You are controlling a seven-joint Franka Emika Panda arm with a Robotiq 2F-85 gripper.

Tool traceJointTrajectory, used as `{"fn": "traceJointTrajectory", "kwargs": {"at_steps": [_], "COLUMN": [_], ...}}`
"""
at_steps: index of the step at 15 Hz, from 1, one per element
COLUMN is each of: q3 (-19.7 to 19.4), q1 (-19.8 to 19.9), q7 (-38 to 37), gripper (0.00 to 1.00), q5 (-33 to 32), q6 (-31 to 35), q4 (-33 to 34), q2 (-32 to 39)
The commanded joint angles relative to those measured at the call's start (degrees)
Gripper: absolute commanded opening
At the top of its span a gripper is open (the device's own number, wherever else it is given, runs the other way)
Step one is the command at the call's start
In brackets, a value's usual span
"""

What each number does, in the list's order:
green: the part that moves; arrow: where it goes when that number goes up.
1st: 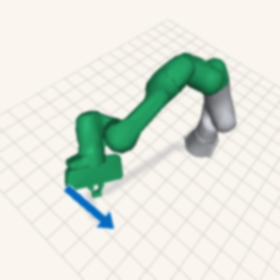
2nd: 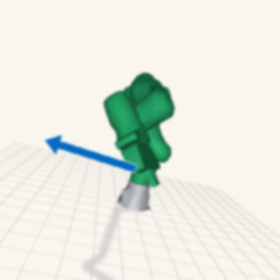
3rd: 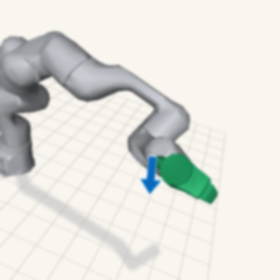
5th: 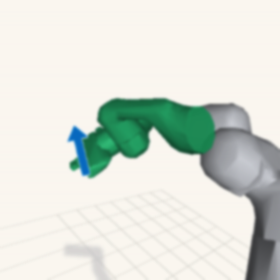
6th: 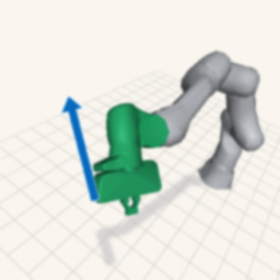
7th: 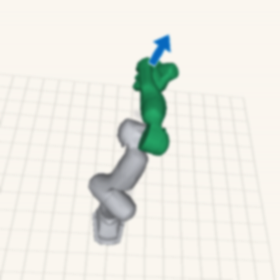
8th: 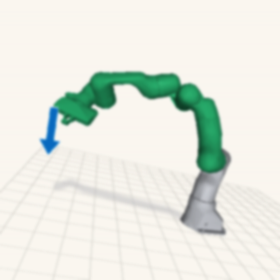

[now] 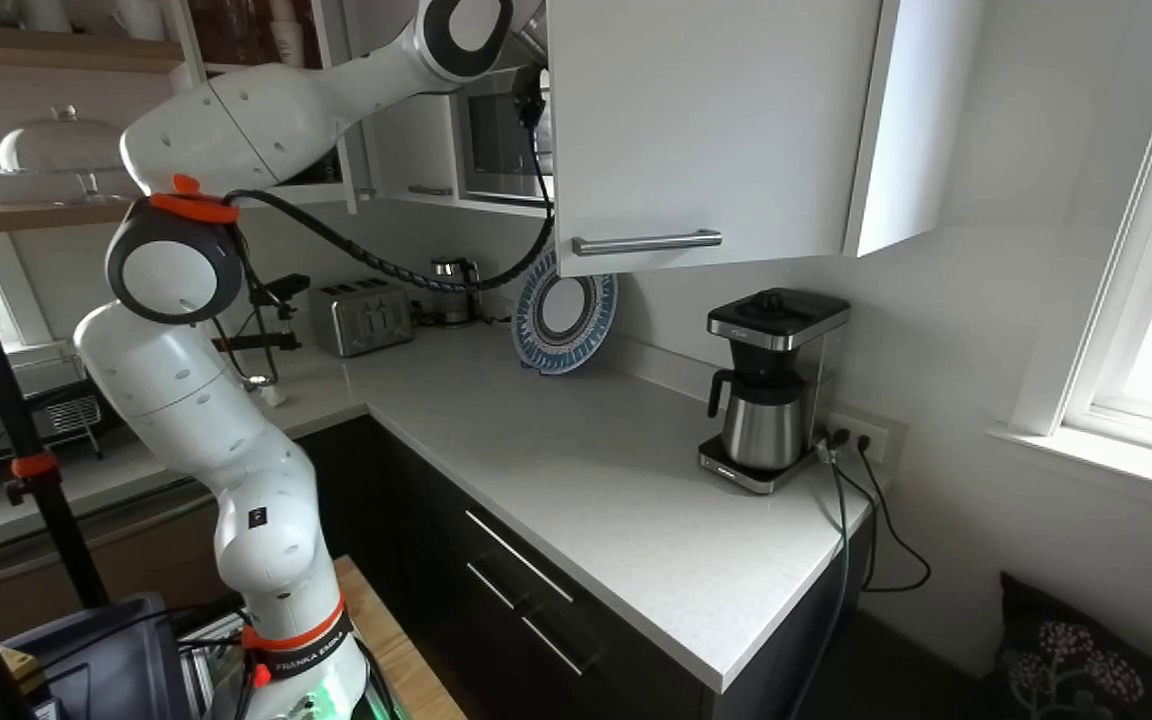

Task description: Open the far right top cabinet door, pick up the paper cup from the bottom shelf of the open cabinet and put it on the kitchen counter

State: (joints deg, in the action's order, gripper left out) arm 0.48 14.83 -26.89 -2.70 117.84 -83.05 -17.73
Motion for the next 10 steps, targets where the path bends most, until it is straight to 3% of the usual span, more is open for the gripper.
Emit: {"fn": "traceJointTrajectory", "kwargs": {"at_steps": [1, 3, 10], "q3": [-1.88, -3.37, -2.39], "q1": [-1.95, -4.34, -4.19], "q7": [6.53, 9.90, 11.58], "gripper": [0.01, 0.01, 0.01], "q5": [4.28, 4.99, 1.08], "q6": [2.08, 2.03, 5.80], "q4": [-9.45, -12.71, -23.99], "q2": [-5.84, -7.27, -10.16]}}
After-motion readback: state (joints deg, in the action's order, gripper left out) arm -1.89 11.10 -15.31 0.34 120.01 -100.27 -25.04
